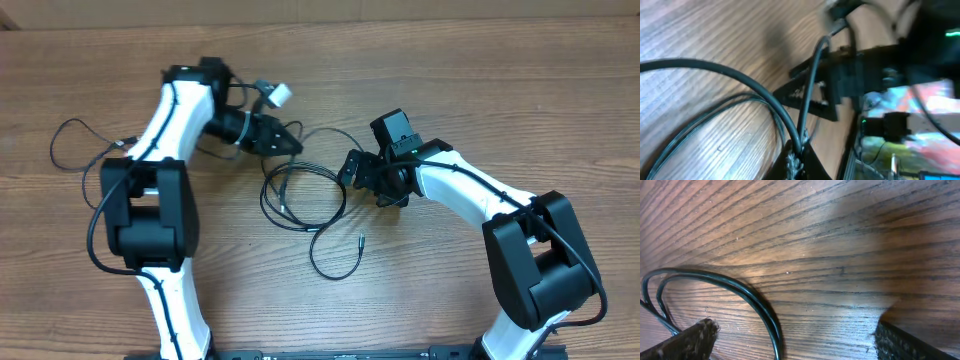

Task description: Untangle cables

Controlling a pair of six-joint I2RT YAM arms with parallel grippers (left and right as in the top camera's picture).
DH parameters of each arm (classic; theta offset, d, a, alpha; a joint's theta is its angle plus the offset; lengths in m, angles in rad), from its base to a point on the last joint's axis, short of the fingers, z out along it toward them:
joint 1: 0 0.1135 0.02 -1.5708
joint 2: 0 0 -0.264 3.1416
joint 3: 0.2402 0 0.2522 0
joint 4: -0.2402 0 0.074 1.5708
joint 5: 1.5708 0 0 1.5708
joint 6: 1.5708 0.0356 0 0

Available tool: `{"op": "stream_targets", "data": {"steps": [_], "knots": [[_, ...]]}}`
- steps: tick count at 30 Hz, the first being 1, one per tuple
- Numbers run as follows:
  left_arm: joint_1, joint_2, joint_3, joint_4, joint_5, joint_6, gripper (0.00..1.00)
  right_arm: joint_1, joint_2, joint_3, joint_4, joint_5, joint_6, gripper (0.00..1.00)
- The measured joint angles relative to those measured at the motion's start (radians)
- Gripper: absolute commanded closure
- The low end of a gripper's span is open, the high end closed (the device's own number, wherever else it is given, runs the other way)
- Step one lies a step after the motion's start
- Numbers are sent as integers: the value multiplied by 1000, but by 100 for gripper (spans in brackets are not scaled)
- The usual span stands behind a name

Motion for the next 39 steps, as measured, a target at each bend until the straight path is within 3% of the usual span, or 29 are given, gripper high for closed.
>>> {"op": "stream_targets", "data": {"steps": [6, 16, 25, 30, 39], "knots": [[97, 0, -3, -3, 77, 101, 96, 0, 0, 0, 0, 0, 0, 0], [70, 0, -41, 110, 96, 76, 96, 0, 0, 0, 0, 0, 0, 0], [-42, 0, -56, 278, -125, -201, 96, 0, 0, 0, 0, 0, 0, 0], [-97, 0, -56, 321, -303, -345, 96, 0, 3, -2, 122, 5, 0, 0], [-135, 0, -56, 329, -397, -416, 96, 0, 3, -2, 179, 9, 0, 0]]}}
